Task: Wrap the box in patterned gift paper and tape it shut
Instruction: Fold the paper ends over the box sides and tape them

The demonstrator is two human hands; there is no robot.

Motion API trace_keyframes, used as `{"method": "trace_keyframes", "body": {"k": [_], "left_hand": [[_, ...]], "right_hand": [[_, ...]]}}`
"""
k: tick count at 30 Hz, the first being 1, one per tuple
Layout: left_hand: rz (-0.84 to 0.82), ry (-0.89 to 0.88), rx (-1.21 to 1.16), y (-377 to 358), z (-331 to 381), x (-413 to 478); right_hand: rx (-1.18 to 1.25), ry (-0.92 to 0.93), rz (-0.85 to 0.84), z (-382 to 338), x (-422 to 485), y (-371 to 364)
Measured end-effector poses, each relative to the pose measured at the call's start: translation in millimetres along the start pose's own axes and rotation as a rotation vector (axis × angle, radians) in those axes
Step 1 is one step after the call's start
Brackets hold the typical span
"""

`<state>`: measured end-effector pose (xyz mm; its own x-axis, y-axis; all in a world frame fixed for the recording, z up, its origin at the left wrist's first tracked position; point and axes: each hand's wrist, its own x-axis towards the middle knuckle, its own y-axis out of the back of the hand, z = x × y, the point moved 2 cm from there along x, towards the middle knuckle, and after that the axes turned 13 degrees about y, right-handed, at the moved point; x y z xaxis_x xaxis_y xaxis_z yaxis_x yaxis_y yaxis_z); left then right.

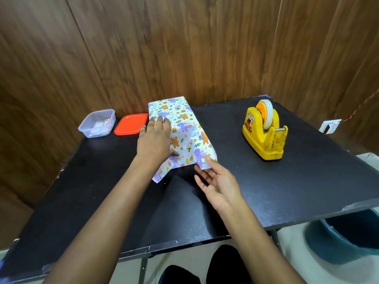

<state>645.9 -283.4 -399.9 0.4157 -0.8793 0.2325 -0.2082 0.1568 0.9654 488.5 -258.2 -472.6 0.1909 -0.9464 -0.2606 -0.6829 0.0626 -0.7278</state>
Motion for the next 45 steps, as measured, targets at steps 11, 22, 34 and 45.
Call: {"method": "trace_keyframes", "body": {"k": [11,22,34,45], "left_hand": [[0.002,0.010,-0.004,0,-3,1],[0.015,0.006,-0.016,-2,-2,0],[0.026,0.007,-0.019,-1,-1,-1],[0.103,0.006,-0.006,-5,-1,-1]], "right_hand": [[0.310,-0.039,0.012,-6,13,-8],[0.281,0.042,0.035,4,25,-4],[-1.481,0.645,-0.264,-54,20,-24],[-1.682,0.515,-0.326,-54,53,-51]]}}
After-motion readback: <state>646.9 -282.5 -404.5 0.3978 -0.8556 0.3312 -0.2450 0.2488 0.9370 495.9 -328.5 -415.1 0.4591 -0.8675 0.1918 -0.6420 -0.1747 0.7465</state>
